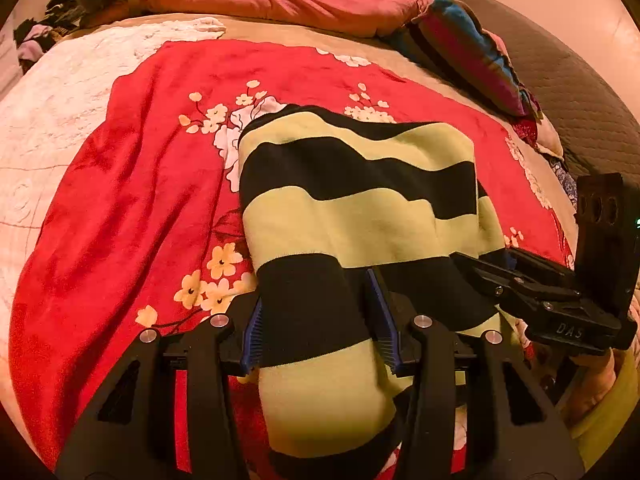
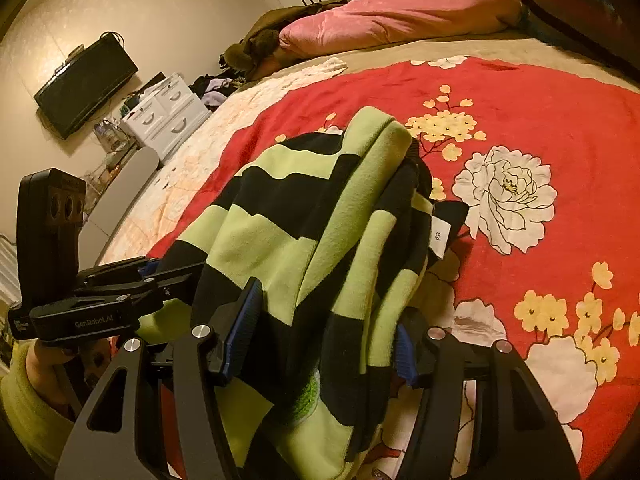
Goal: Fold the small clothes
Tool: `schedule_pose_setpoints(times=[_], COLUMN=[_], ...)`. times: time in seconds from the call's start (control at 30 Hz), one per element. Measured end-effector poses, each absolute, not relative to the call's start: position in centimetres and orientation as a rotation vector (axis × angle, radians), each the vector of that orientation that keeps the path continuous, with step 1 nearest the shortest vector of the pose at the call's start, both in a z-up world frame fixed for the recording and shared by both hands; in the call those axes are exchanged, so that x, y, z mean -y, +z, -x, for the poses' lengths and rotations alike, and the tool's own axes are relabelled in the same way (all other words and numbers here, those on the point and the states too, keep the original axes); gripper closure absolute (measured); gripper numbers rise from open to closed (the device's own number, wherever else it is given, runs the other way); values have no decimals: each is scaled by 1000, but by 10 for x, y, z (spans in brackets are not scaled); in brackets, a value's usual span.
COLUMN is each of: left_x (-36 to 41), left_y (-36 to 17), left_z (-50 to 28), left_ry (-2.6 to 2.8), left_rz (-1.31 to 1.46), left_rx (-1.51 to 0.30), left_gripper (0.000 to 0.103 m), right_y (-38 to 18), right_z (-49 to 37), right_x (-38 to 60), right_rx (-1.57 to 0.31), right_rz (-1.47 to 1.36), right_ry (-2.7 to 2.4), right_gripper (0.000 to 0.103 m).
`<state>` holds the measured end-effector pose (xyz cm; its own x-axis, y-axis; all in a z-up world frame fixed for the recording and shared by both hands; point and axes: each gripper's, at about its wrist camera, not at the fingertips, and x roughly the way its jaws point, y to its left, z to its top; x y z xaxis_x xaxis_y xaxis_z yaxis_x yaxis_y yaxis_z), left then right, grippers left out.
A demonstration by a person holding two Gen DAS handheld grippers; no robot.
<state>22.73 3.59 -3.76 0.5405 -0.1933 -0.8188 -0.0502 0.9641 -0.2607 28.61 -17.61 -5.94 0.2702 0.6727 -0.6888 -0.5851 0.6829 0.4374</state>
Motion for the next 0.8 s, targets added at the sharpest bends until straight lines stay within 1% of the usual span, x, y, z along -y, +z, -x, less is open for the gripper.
schedule_pose_setpoints(times=[0.33, 0.5, 0.53, 0.67, 0.7, 0.77, 0.8], left_x=[-33, -33, -32, -31, -31, -31, -30], left_y=[-45, -47, -48, -50, -51, -52, -52], left_z=[-229, -229, -229, -229, -229, -229, -229], left_ry=[-75, -75, -74, -72, -71, -72, -73], left_rz=[257, 255, 255, 250, 250, 252, 251], left_rx=[-1016, -1022, -1023, -1029, -1031, -1034, -1035], left_gripper=[65, 62, 61, 59, 58, 57, 57], right_y=[-62, -63, -63, -68, -69, -73, -75], right_z=[-291, -290, -290, -293, -294, -296, -297], right_x=[172, 170, 170, 172, 174, 175, 176], right_rx=[-1002, -1000, -1000, -1010, -1014, -1029, -1033], right_rz=[-58, -9, 5, 22, 24, 30, 39], right_ry=[812, 780, 771, 718, 702, 678, 664], right_gripper=[45, 44, 43, 29, 27, 21, 19])
